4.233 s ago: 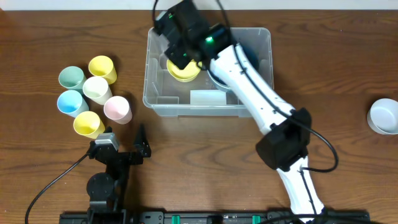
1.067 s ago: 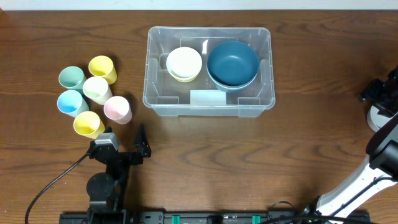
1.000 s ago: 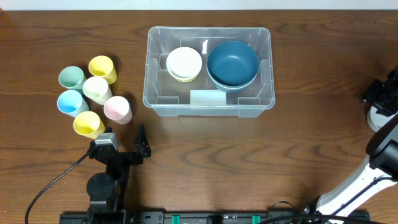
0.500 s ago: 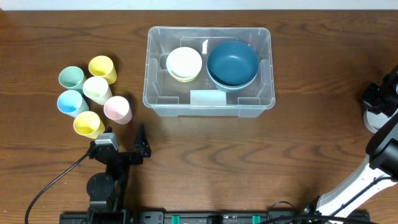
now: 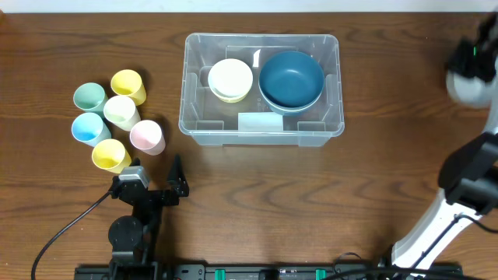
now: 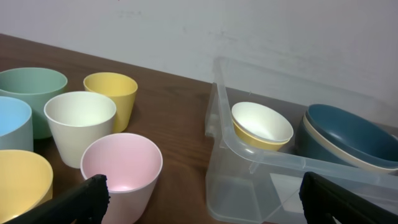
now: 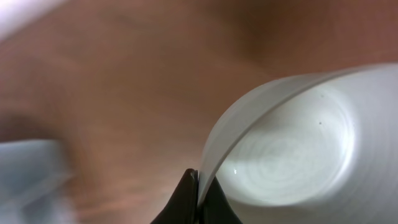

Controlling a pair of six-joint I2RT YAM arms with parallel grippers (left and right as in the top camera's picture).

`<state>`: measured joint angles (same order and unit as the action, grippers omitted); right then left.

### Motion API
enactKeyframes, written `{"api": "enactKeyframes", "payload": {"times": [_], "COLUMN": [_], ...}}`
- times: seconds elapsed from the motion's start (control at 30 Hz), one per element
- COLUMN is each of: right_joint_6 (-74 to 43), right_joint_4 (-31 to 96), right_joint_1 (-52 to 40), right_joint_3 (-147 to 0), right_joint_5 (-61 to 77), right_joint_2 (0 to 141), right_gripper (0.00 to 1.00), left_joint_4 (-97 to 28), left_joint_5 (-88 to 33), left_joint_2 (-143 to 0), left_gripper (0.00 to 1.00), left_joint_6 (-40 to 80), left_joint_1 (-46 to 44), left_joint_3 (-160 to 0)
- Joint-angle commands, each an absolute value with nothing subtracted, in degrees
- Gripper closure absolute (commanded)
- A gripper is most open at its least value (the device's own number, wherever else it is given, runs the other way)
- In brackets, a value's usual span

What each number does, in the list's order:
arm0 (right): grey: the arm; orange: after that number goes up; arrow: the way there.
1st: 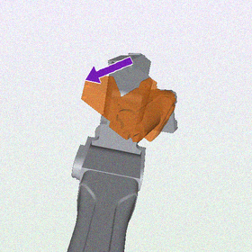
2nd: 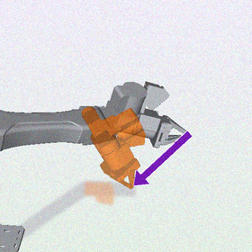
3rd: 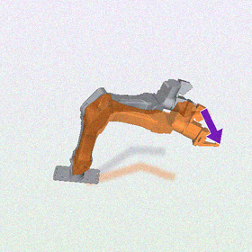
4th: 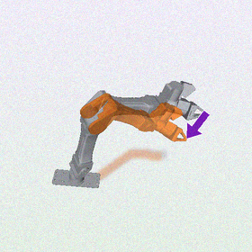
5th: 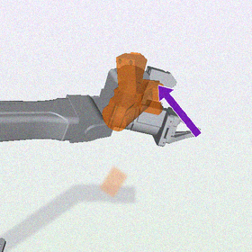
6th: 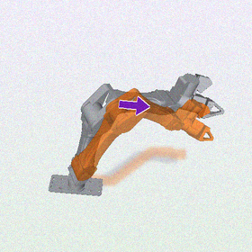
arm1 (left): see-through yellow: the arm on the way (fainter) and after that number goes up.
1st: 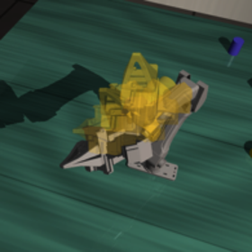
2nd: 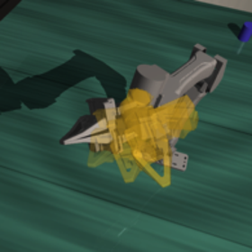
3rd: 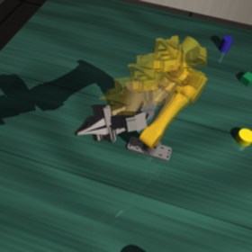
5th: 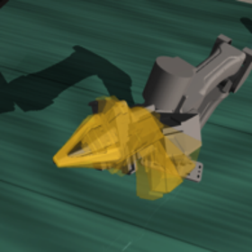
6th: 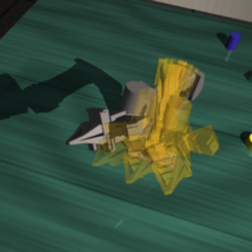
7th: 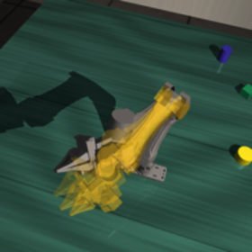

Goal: Pack container
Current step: 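Return the right gripper to the white bowls and grasp another, then carry the second white bowl into the bin onto the stack, release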

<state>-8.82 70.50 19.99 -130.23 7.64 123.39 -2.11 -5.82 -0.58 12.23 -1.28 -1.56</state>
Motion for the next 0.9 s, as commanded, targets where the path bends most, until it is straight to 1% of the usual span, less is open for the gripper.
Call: {"api": "enactKeyframes", "payload": {"times": [0.0, 0.1, 0.2, 0.37, 0.5, 0.67, 0.87], "right_joint_6": [-7.68, -5.87, -3.31, -0.62, 0.08, 1.19, 0.91], "right_joint_4": [73.56, 75.48, 74.76, 69.76, 64.66, 59.20, 57.63], "right_joint_1": [12.75, 3.97, -6.46, -24.16, -35.09, -41.56, -42.11], "right_joint_3": [-143.24, -152.05, -155.37, -153.25, -149.62, -145.10, -142.26], "right_joint_5": [15.05, 15.46, 14.66, 5.19, -4.08, -9.28, -9.50], "right_joint_2": [122.98, 122.98, 122.98, 123.70, 125.12, 127.79, 132.27], "right_gripper": [0.99, 0.99, 0.97, 0.96, 0.96, 0.96, 0.97], "left_joint_4": [-3.51, -3.51, -3.51, -3.51, -3.51, -3.51, -3.51], "left_joint_5": [-6.46, -6.46, -6.46, -6.46, -6.46, -6.46, -6.46], "left_joint_2": [-0.25, -0.25, -0.25, -0.25, -0.25, -0.25, -0.25], "left_gripper": [0.02, 0.02, 0.02, 0.02, 0.02, 0.02, 0.02], "left_joint_6": [12.14, 12.14, 12.14, 12.16, 12.16, 12.14, 12.14], "left_joint_1": [-1.37, -1.37, -1.37, -1.37, -1.37, -1.37, -1.37], "left_joint_3": [-0.25, -0.25, -0.25, -0.25, -0.25, -0.25, -0.25]}}
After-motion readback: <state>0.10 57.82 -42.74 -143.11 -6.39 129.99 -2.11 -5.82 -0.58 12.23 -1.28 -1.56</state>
